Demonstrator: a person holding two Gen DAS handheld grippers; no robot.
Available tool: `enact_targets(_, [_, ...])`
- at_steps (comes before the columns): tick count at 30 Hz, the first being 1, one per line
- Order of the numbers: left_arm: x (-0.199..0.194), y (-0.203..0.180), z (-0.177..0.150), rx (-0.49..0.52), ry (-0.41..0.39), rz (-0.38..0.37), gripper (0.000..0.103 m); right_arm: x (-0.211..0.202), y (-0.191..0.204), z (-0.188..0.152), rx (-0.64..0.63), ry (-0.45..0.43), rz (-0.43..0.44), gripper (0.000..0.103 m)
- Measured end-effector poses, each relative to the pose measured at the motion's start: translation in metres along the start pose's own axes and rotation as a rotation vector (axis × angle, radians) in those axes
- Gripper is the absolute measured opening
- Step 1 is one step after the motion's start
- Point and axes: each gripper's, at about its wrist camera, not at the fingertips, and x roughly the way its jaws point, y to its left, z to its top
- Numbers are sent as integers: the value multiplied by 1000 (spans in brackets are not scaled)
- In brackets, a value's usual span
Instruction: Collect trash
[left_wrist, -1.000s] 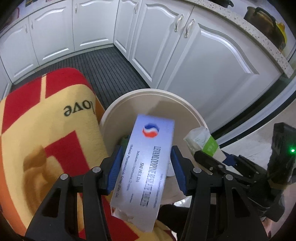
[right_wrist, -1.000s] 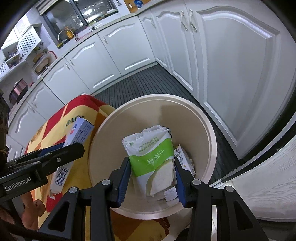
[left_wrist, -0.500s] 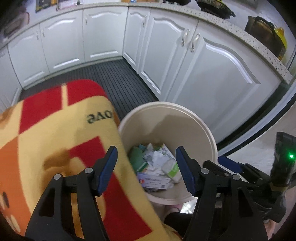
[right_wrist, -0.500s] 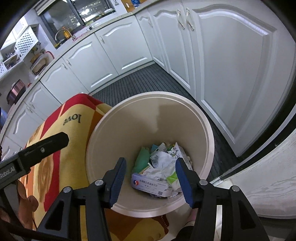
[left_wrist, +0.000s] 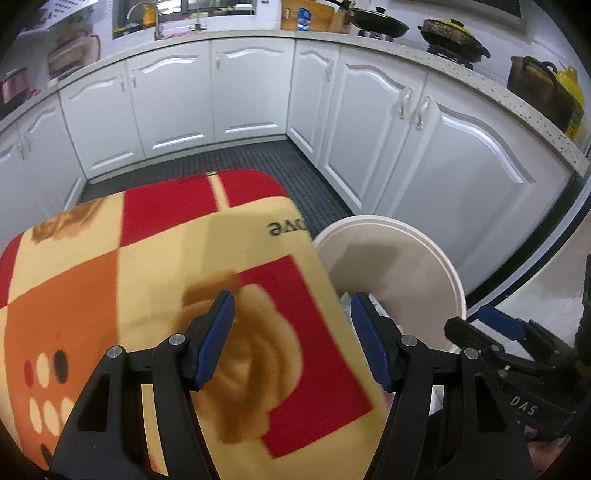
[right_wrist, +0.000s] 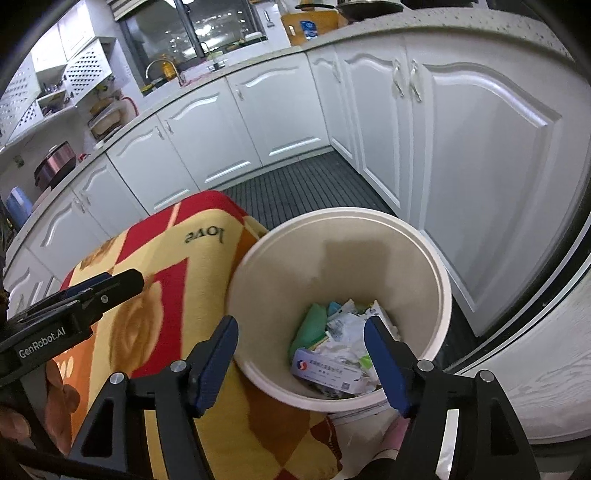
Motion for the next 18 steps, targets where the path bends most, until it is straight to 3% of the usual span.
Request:
enact_targets(12, [-33, 10, -19, 13, -75, 54, 64, -26, 16, -6, -24, -45, -16, 70])
enact_targets(18, [-49, 2, -24, 28, -108, 53, 64, -48, 28, -9, -42, -103, -31, 77])
